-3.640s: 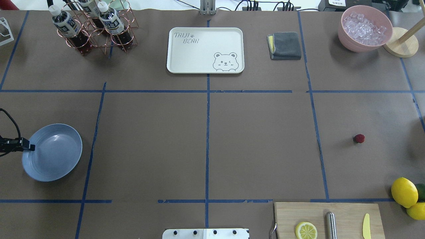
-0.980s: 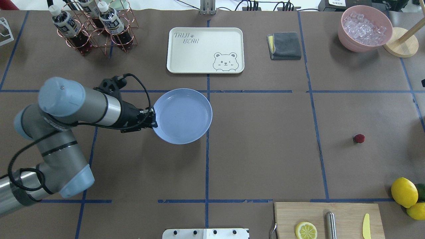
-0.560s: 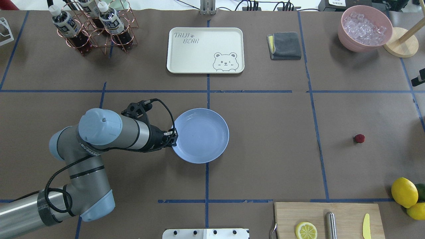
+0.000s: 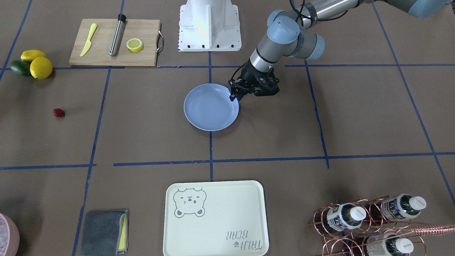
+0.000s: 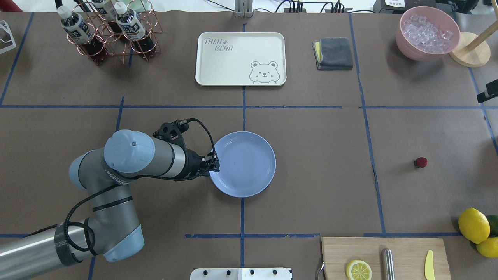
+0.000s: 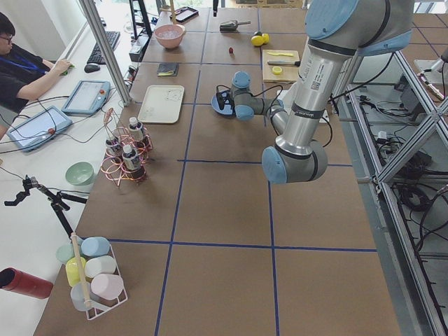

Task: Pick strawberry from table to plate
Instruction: 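Release the plate and lift the left gripper while the right gripper approaches the strawberry, then lower the right gripper onto the red strawberry and grasp it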

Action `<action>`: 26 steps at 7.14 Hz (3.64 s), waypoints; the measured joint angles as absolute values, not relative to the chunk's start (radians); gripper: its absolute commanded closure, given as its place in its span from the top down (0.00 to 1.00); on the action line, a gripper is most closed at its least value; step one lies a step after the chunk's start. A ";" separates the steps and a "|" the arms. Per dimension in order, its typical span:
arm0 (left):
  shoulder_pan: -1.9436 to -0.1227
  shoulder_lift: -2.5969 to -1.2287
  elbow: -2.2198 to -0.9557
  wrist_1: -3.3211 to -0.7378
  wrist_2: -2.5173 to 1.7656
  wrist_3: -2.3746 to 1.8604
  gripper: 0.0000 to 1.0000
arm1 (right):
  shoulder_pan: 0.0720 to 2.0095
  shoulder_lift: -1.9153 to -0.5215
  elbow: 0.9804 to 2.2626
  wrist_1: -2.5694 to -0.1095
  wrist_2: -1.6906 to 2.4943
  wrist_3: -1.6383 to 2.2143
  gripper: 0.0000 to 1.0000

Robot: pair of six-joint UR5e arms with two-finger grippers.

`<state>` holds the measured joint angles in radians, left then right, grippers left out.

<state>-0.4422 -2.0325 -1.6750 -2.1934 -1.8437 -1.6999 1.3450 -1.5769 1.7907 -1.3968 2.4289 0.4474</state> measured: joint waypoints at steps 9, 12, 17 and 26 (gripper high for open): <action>-0.670 -2.033 -1.925 -1.718 -1.888 -1.423 1.00 | 0.915 -1.656 1.791 -1.049 2.131 0.892 1.00; -0.675 -2.034 -1.926 -1.716 -1.890 -1.419 1.00 | 0.876 -1.675 1.770 -1.048 2.128 0.887 0.92; -0.675 -2.031 -1.926 -1.717 -1.890 -1.417 1.00 | 0.846 -1.668 1.734 -1.046 2.136 0.882 0.79; -0.711 -2.028 -1.930 -1.713 -1.890 -1.405 1.00 | 0.857 -1.673 1.789 -1.050 2.133 0.874 0.00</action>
<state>-0.7107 -2.0278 -1.9297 -1.7135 -1.8902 -1.4054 0.8573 -1.6730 1.7889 -1.0505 2.1334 0.8735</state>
